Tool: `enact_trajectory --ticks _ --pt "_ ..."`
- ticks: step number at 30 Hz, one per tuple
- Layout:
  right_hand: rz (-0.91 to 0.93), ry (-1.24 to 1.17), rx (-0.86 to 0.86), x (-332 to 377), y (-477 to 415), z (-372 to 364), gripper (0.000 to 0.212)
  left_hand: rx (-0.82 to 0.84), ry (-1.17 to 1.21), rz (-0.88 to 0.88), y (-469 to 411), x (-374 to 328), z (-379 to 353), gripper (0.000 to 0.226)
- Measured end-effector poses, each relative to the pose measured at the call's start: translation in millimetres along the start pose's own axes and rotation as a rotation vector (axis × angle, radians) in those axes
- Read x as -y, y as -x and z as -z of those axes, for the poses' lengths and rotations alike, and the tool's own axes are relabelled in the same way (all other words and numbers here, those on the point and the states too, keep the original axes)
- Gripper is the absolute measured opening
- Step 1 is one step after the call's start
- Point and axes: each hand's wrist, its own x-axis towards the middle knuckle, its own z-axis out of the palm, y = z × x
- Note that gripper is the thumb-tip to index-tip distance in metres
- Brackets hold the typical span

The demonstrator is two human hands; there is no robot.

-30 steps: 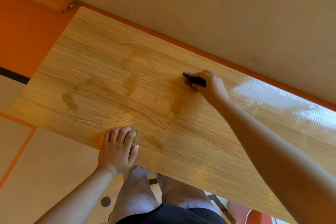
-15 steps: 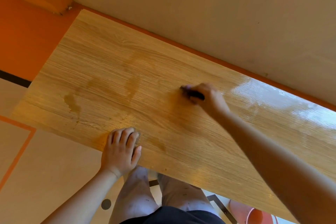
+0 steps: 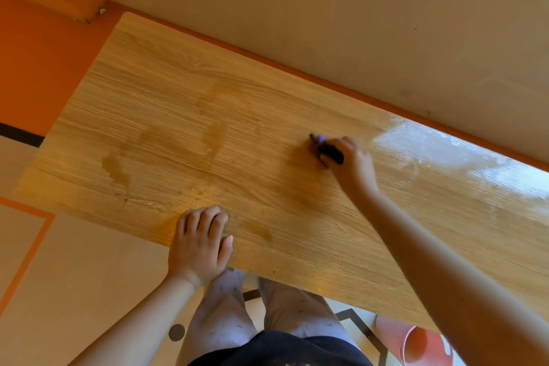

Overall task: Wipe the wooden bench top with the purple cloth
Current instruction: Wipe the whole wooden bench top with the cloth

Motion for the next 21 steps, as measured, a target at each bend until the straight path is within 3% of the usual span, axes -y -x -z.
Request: enact_trajectory --ticks 5,9,18,21 --pt "0.254 -0.071 0.229 44.9 108.6 -21.9 0.037 -0.003 0.005 -0.003 0.0 -0.3 1.4 0.033" --pt "0.325 -0.042 0.324 45.5 104.4 -18.1 0.032 -0.014 0.003 -0.008 -1.4 -0.6 0.3 0.033" --pt "-0.12 0.039 -0.068 24.5 -45.9 -14.9 0.026 -0.03 0.0 -0.014 -2.1 -0.9 -0.2 0.033" --pt "-0.103 0.029 -0.063 44.2 -27.3 -28.6 0.026 -0.042 -0.006 -0.026 0.2 1.2 -1.1 0.033"
